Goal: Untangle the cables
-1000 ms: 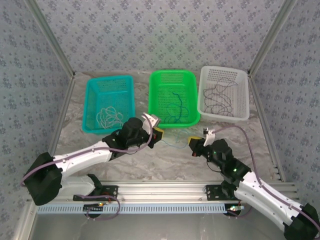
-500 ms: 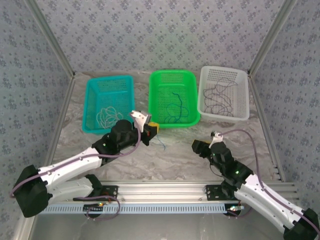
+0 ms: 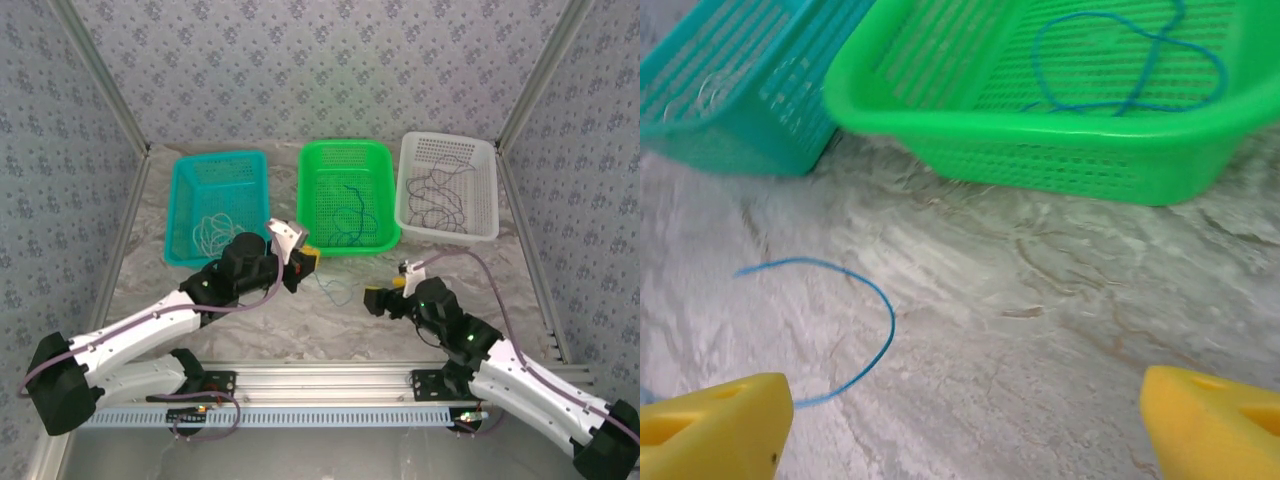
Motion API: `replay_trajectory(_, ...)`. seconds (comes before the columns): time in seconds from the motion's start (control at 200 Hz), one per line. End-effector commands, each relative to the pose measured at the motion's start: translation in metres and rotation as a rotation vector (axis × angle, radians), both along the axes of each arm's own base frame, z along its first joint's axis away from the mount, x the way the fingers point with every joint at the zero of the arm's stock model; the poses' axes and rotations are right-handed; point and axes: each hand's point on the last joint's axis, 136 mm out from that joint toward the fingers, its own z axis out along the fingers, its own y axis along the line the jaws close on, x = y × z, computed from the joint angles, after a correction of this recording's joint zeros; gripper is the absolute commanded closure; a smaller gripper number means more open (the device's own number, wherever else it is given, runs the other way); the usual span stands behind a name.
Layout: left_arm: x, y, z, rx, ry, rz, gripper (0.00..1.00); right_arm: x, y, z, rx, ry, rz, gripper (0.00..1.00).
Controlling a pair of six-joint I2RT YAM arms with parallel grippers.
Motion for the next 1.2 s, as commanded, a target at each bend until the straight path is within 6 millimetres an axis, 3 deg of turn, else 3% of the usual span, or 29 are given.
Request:
replay_trajectory(0.0, -0.006, -0.01, 0.021, -0.022, -0.02, -0.06, 1.0, 0.004, 0.017, 0.034, -0.076, -0.17, 0.097, 0.06)
replay_trajectory(0.12, -0.01, -0.014, 0.024, -0.021, -0.016, -0.098, 1.0, 0.01, 0.028, 0.036, -0.11, -0.19, 0.126, 0.06)
replay_trajectory(0.325, -0.018, -0.017, 0.027, -0.016, -0.044, -0.155, 1.0, 0.037, 0.026, 0.018, -0.142, -0.005, 0.005, 0.1)
replay_trajectory(0.49, -0.011, -0.013, 0.027, 0.021, -0.052, -0.116, 1.0, 0.023, 0.054, 0.035, -0.073, -0.121, 0.201, 0.14)
replay_trajectory(0.645, -0.008, -0.016, 0.031, 0.027, -0.056, -0.116, 1.0, 0.013, 0.055, 0.05, -0.075, -0.196, 0.252, 0.12)
replay_trajectory(0.75, -0.013, -0.022, 0.034, 0.016, -0.064, -0.166, 1.0, 0.017, 0.052, 0.048, -0.108, -0.177, 0.235, 0.17)
replay_trajectory(0.829, -0.011, -0.022, 0.035, 0.023, -0.074, -0.16, 1.0, 0.012, 0.061, 0.049, -0.11, -0.169, 0.297, 0.21)
replay_trajectory(0.914, -0.007, -0.018, 0.034, 0.049, -0.07, -0.139, 1.0, 0.002, 0.07, 0.051, -0.137, -0.228, 0.382, 0.21)
replay_trajectory(1.049, 0.0, -0.013, 0.035, 0.065, -0.056, -0.129, 1.0, -0.005, 0.064, 0.057, -0.202, -0.33, 0.415, 0.2)
replay_trajectory(1.194, -0.004, -0.019, 0.045, 0.03, -0.051, -0.181, 1.0, -0.012, 0.071, 0.067, -0.189, -0.382, 0.465, 0.2)
